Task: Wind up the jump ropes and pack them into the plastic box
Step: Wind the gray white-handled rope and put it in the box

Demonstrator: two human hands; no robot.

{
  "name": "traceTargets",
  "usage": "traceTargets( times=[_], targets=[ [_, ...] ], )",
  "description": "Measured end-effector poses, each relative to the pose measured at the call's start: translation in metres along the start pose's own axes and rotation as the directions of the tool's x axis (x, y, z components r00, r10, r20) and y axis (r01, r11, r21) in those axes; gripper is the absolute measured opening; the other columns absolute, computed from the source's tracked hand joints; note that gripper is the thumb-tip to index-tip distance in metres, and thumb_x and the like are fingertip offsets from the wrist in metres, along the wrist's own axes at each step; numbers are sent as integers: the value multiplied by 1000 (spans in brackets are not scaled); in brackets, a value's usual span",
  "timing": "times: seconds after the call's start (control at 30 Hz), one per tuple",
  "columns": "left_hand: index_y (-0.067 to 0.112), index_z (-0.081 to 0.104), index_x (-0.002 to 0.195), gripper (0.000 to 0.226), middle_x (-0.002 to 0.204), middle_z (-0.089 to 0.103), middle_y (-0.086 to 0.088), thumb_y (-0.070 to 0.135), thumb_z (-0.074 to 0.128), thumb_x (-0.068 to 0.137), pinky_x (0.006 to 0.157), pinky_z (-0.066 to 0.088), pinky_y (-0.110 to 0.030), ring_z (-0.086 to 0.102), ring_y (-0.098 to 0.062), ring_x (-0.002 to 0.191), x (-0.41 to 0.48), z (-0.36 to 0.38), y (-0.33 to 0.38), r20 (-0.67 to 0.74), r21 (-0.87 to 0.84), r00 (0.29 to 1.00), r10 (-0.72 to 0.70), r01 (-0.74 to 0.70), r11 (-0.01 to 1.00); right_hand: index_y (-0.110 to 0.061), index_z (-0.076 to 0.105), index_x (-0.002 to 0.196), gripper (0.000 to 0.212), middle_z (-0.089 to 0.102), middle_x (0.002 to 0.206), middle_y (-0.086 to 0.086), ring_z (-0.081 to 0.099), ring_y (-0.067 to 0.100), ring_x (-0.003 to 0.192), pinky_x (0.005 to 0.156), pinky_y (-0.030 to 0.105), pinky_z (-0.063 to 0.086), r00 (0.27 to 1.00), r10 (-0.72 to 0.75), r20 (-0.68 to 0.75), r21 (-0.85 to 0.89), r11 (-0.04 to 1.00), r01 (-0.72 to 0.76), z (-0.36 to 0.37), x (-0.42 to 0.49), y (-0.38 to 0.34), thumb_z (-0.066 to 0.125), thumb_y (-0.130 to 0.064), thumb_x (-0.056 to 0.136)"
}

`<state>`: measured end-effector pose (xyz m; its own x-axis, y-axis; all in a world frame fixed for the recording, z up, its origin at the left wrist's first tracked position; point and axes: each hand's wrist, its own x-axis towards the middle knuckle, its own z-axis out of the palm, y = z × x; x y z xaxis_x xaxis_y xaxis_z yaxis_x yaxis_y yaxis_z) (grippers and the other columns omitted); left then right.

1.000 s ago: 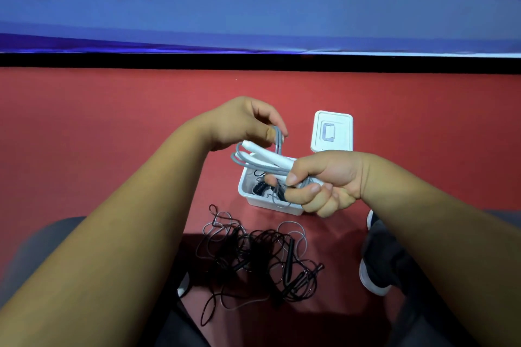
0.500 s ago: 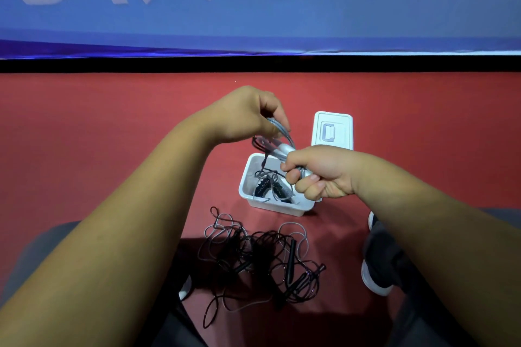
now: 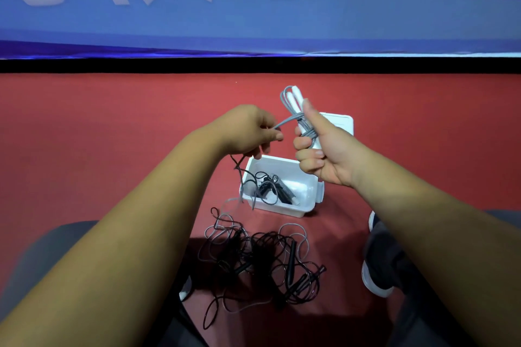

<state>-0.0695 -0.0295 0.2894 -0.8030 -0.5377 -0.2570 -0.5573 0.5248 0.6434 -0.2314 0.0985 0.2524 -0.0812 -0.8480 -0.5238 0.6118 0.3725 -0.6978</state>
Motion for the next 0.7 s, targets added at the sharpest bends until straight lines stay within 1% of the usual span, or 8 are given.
traceTargets(
  times=[0.07, 0.17, 0.23, 0.3, 0.43, 0.53, 0.63, 0.7],
  targets=[
    [11, 73, 97, 12, 84, 75, -10, 22, 71, 100, 52, 51, -23, 66, -16, 58, -3, -1, 4, -16, -197, 999, 35, -37, 980, -22, 49, 92, 70, 39, 68, -6, 16, 6, 49, 38, 20, 17, 999, -1, -42, 50, 999, 3, -2, 1, -3, 74, -83, 71],
    [5, 75, 101, 15, 85, 75, -10, 19, 75, 96, 67, 56, -32, 66, -16, 70, -2, -5, 3, -45, -394, 996, 82, -93, 914, -20, 50, 87, 52, 38, 67, -7, 15, 6, 47, 40, 20, 13, 999, -17, -51, 113, 993, 23, -6, 2, -6, 65, -70, 91],
    [8, 76, 104, 13, 94, 78, -9, 18, 75, 95, 84, 56, -30, 70, -16, 84, -1, -8, 1, -44, -402, 990, 136, -142, 905, -19, 51, 86, 43, 36, 67, -7, 16, 6, 44, 39, 21, 12, 999, -18, -30, 148, 989, 22, -6, 1, -8, 60, -59, 96],
    [13, 79, 107, 12, 102, 80, -2, 14, 74, 95, 96, 53, -21, 71, -8, 98, -1, -10, -1, -26, -367, 985, 171, -169, 915, -18, 51, 87, 37, 35, 68, -7, 17, 5, 43, 39, 20, 12, 1000, -22, -8, 181, 983, 23, -5, 0, -11, 58, -53, 98],
    [24, 80, 113, 22, 106, 80, 8, 14, 77, 93, 105, 48, -20, 69, -1, 107, -3, -16, -7, 35, -287, 991, 133, -117, 951, -18, 48, 90, 27, 41, 70, -6, 19, 4, 42, 36, 18, 13, 999, -42, 3, 180, 983, 41, -4, -4, -16, 55, -42, 99],
    [29, 83, 104, 19, 98, 81, 7, 25, 85, 86, 101, 49, -25, 72, -8, 103, -2, -18, -12, 15, -188, 997, 73, -69, 980, -15, 47, 92, 24, 51, 75, -1, 20, 4, 43, 34, 16, 13, 999, -44, 10, 132, 990, 42, -2, -6, -18, 52, -37, 100],
    [28, 83, 91, 15, 78, 76, 3, 36, 89, 80, 79, 50, -28, 62, -4, 72, 2, -13, -18, -11, -95, 999, 32, -33, 995, -14, 46, 94, 21, 54, 77, 0, 21, 3, 44, 33, 16, 15, 999, -41, 10, 104, 994, 39, 0, -8, -18, 52, -33, 101],
    [28, 80, 82, 15, 65, 67, 10, 42, 86, 82, 69, 46, -25, 54, -2, 62, 5, -9, -22, -11, -46, 1000, 24, -24, 999, -15, 45, 96, 18, 53, 76, -1, 22, 3, 44, 32, 16, 16, 999, -40, 12, 98, 994, 38, 0, -9, -18, 52, -30, 101]
  ],
)
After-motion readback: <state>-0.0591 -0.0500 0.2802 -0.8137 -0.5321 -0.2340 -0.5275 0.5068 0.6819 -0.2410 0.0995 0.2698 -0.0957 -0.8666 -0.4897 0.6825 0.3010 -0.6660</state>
